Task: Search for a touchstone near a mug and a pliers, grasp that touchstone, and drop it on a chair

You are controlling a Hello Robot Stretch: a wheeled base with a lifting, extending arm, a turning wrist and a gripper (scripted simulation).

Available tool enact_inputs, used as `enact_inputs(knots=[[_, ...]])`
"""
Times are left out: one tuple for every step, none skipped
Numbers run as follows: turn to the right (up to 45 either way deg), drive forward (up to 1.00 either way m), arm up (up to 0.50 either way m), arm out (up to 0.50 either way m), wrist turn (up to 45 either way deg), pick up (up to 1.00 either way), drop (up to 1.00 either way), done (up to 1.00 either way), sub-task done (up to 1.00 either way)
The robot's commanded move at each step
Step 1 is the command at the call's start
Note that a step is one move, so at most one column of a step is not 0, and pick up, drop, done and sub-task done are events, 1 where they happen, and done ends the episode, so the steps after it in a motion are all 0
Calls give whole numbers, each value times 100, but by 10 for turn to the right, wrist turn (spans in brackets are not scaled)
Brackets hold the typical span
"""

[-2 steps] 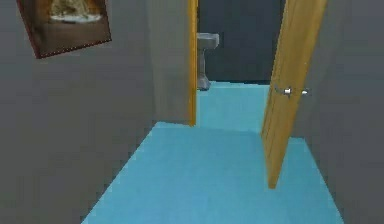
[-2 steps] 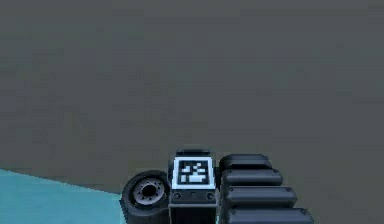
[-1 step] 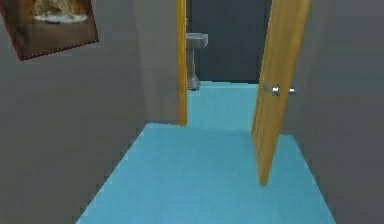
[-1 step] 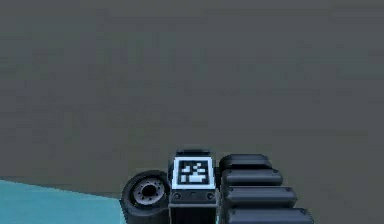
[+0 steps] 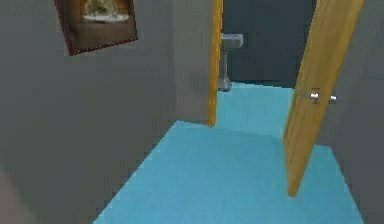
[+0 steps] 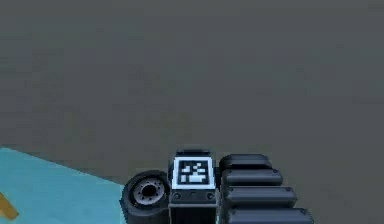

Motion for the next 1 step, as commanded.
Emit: enact_inputs(knots=[[0,100,0,0,0,0,0,0,0]])
